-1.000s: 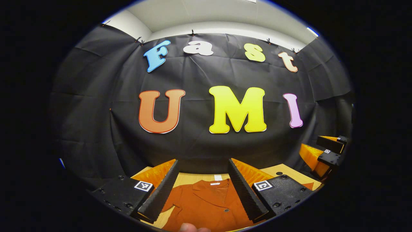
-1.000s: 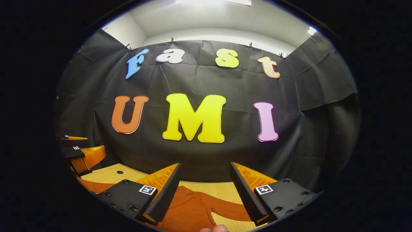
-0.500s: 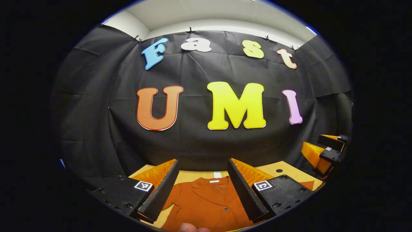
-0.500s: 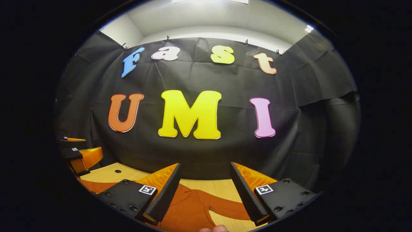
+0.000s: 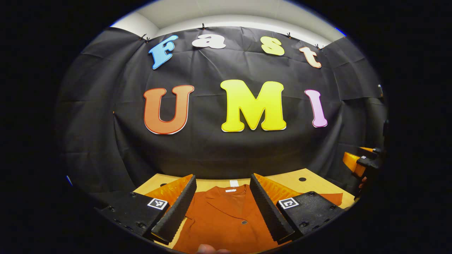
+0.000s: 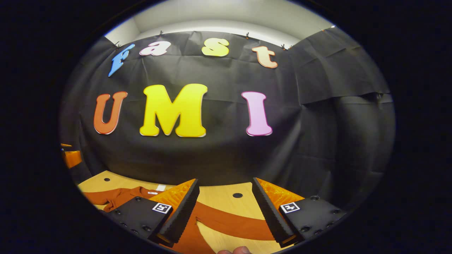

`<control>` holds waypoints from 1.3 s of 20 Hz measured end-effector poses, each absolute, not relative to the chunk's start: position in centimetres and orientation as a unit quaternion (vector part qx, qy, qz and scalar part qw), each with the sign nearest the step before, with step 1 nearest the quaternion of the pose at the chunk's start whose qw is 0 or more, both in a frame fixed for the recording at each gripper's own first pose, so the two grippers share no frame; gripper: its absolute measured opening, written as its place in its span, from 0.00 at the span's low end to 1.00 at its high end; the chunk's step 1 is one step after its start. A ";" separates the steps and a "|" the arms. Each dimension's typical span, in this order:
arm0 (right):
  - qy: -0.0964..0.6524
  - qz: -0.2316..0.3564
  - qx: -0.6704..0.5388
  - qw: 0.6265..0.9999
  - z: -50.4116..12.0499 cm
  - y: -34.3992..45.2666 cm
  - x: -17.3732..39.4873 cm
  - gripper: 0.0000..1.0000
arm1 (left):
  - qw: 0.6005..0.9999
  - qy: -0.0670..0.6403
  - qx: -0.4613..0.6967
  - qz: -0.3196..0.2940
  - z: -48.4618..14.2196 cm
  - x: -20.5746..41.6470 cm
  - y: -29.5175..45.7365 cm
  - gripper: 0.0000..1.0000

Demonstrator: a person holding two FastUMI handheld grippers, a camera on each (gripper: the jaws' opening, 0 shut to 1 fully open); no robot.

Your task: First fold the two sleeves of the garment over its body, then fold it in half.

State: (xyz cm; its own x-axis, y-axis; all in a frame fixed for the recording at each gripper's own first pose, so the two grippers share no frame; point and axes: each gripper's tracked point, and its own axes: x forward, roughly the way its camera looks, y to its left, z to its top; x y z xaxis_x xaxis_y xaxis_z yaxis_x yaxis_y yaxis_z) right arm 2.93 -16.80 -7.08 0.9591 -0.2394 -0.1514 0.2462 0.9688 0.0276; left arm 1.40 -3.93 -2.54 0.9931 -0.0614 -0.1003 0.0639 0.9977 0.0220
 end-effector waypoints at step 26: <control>0.412 -0.190 0.087 0.887 -37.6 -29.8 -1.3 0.94 | 0.995 0.097 0.023 0.014 -3.3 1.7 -8.3 0.98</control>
